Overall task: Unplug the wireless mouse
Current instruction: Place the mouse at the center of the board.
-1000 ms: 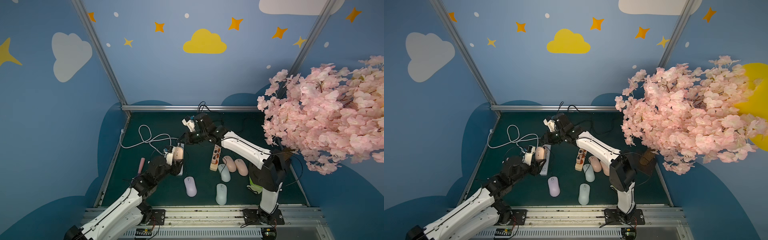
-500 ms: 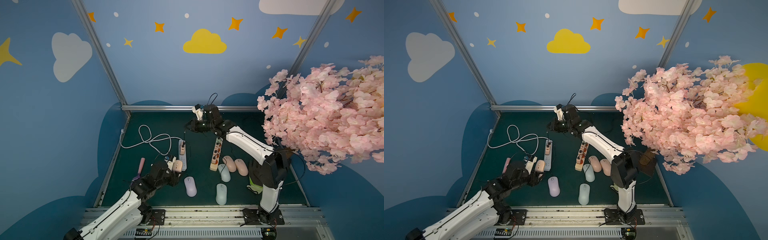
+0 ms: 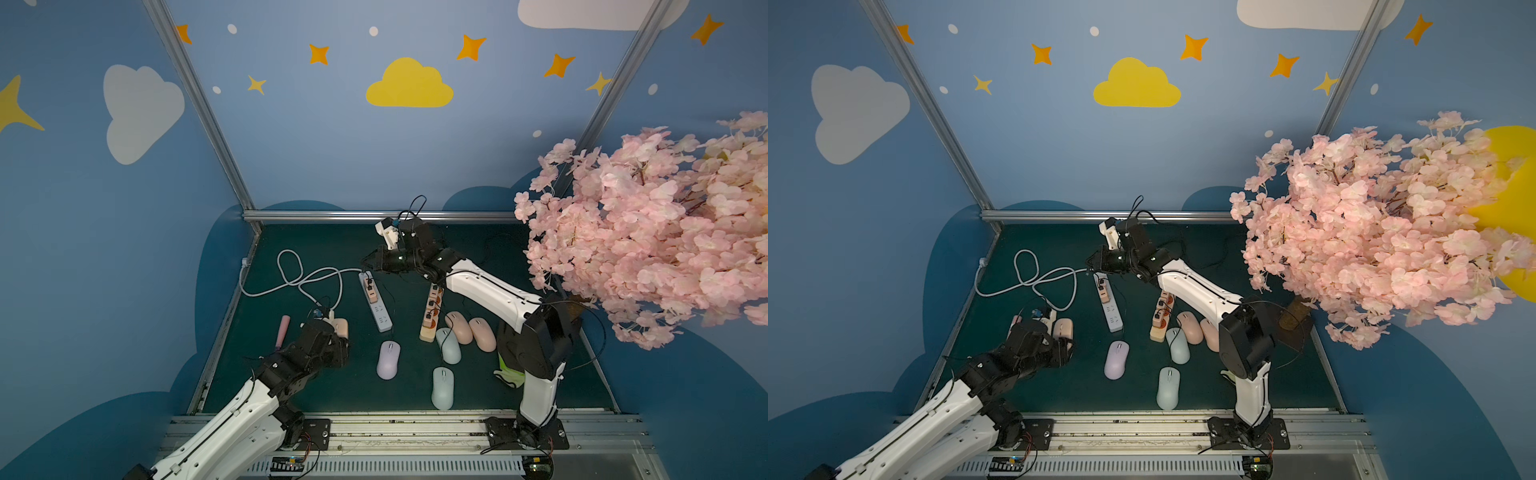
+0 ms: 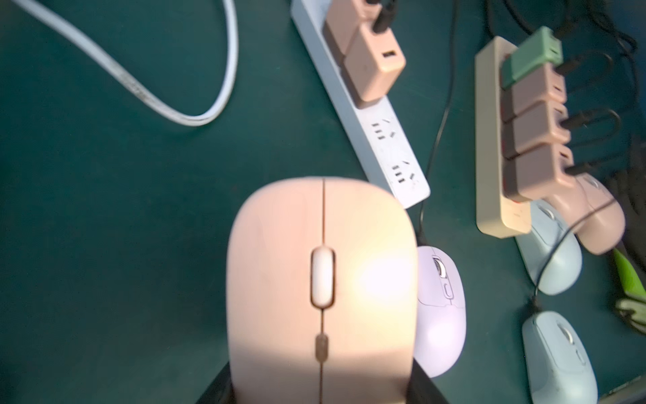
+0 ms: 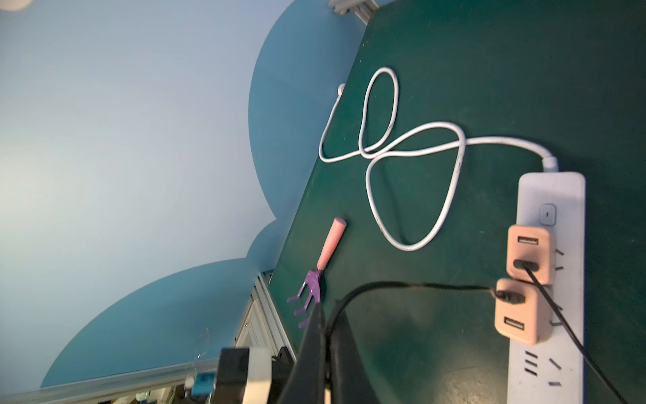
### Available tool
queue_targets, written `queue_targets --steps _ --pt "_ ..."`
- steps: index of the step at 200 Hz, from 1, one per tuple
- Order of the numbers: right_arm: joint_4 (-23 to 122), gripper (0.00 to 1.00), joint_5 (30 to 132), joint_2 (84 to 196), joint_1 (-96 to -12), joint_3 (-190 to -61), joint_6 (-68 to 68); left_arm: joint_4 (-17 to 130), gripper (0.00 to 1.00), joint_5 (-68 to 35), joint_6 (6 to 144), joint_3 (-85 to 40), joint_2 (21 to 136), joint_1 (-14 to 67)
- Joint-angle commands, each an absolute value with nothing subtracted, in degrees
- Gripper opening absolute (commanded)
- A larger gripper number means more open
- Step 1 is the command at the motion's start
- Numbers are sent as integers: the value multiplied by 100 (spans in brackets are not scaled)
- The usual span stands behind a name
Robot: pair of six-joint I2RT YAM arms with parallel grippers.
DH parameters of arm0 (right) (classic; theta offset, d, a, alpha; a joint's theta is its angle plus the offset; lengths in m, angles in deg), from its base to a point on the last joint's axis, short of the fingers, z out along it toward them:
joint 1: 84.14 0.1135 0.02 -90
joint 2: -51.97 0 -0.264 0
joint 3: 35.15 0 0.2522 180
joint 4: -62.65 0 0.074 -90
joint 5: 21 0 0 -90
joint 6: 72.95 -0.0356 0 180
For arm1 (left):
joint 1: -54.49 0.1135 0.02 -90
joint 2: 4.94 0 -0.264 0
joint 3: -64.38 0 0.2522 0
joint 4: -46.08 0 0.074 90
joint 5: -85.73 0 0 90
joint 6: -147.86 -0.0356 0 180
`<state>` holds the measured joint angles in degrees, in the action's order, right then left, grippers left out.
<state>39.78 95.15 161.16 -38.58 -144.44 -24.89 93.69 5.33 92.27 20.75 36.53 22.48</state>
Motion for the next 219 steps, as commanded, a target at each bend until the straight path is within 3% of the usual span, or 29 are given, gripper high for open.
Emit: queue_targets --steps 1,75,179,209,219 --pt "3901 0 9500 15842 -3774 -14263 -2174 10031 4 561 9929 1851 4000 2618" --pt "3492 0 9238 15312 -3491 -13523 -1514 10248 4 -754 9335 1204 5613 3949" --pt "3364 0 9306 15023 -3125 -12793 -1213 11032 6 398 9541 404 7769 4687" --pt "3239 0 9320 14999 -3116 -12815 -1127 11090 12 582 9602 439 7778 4897" --pt "3209 0 9324 14989 -3118 -12814 -1095 11037 18 489 9586 465 7822 4914"
